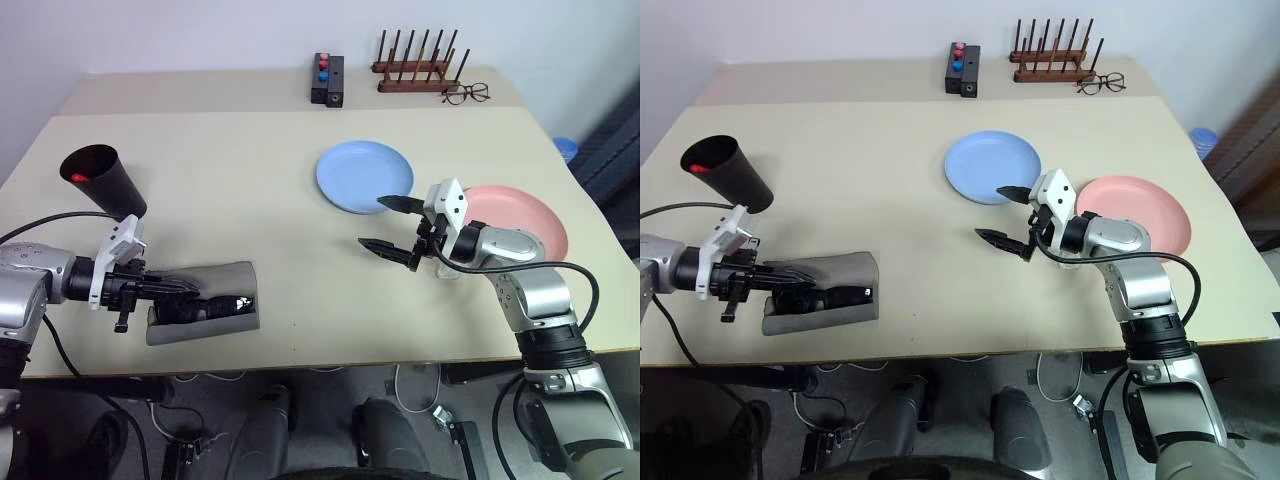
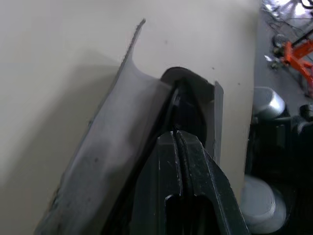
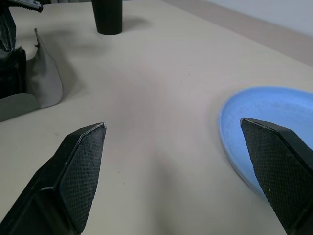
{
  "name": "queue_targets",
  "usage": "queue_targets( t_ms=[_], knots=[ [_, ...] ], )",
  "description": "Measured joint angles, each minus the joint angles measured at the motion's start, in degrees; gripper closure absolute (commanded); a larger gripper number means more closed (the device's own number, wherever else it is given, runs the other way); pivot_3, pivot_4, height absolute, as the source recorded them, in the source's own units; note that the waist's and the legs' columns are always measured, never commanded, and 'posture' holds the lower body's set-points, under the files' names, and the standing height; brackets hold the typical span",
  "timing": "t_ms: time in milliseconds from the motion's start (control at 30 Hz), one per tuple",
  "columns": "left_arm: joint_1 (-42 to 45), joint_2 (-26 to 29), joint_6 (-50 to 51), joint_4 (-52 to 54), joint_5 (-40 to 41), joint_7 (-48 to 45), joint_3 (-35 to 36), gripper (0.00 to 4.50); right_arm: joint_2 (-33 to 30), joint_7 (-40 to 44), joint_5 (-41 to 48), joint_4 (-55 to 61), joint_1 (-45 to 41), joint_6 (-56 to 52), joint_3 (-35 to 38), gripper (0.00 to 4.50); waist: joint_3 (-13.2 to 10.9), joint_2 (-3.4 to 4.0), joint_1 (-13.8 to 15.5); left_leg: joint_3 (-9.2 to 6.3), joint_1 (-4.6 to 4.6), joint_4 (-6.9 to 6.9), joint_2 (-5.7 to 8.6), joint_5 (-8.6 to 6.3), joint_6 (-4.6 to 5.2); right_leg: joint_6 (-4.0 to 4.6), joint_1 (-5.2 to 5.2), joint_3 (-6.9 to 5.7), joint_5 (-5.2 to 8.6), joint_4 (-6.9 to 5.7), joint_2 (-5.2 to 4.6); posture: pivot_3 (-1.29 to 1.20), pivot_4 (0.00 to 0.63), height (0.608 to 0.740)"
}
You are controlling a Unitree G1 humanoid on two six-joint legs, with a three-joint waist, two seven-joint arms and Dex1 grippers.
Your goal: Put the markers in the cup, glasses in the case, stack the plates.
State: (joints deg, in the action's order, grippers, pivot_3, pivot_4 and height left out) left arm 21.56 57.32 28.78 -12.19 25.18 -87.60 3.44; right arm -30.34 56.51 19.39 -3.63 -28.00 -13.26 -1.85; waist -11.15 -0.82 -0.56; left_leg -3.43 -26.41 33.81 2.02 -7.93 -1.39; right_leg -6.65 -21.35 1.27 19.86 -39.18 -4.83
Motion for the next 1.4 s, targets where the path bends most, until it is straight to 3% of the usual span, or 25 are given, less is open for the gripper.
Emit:
queue_targets(
  t_ms=[200,300,533,800,967,1400],
  knots=[
    [8.2,-1.8,3.3,-3.7,4.2,3.8,4.4,4.47,0.1,0.0,-0.1,0.0,0.1,-0.1,0.0,0.00,0.0,-0.01,-0.3,0.01,-0.01,-0.01,0.02,0.01,0.01,-0.10,0.08,-0.03,-0.06,0.00,0.06,0.00,0.150,0.735],
    [10.4,-2.5,-2.5,-7.2,0.9,7.8,4.8,4.47,0.1,0.0,-0.1,0.0,0.1,-0.1,0.0,0.00,0.0,0.01,-0.5,0.08,0.01,-0.04,0.02,0.02,0.02,-0.12,0.15,0.01,-0.06,-0.03,0.14,0.00,0.150,0.735],
    [6.9,-5.2,-9.4,-10.9,-5.3,9.7,0.3,4.47,-0.2,0.7,0.2,0.7,0.6,-0.5,0.0,0.00,0.0,0.00,-0.4,0.10,-0.01,0.00,0.02,0.02,0.03,-0.13,0.17,-0.01,-0.07,-0.06,0.23,0.00,0.150,0.735],
    [6.2,-6.2,-11.0,-13.7,-5.9,6.3,-0.5,4.47,-3.1,7.3,10.3,10.7,3.6,-7.8,1.5,0.00,0.0,-0.01,-0.3,0.04,0.03,0.03,-0.01,0.01,0.01,-0.11,0.21,0.00,-0.06,-0.05,0.07,0.00,0.150,0.735],
    [5.4,-5.7,-7.9,-10.6,-4.8,3.2,-0.5,4.47,-3.3,7.8,13.6,13.7,5.0,-10.3,2.4,0.00,0.0,-0.01,-0.2,0.04,-0.03,0.00,0.00,0.00,0.02,-0.10,0.14,0.03,-0.06,0.02,-0.02,0.00,0.150,0.735],
    [-0.4,-2.9,-5.4,-0.3,-3.1,1.2,-0.3,4.47,-4.3,8.8,12.3,14.1,6.5,-8.8,1.9,0.00,0.0,0.00,-0.3,0.06,-0.02,-0.11,0.02,-0.02,0.00,0.07,0.01,0.08,0.04,0.11,-0.14,0.00,0.150,0.735]
  ],
)
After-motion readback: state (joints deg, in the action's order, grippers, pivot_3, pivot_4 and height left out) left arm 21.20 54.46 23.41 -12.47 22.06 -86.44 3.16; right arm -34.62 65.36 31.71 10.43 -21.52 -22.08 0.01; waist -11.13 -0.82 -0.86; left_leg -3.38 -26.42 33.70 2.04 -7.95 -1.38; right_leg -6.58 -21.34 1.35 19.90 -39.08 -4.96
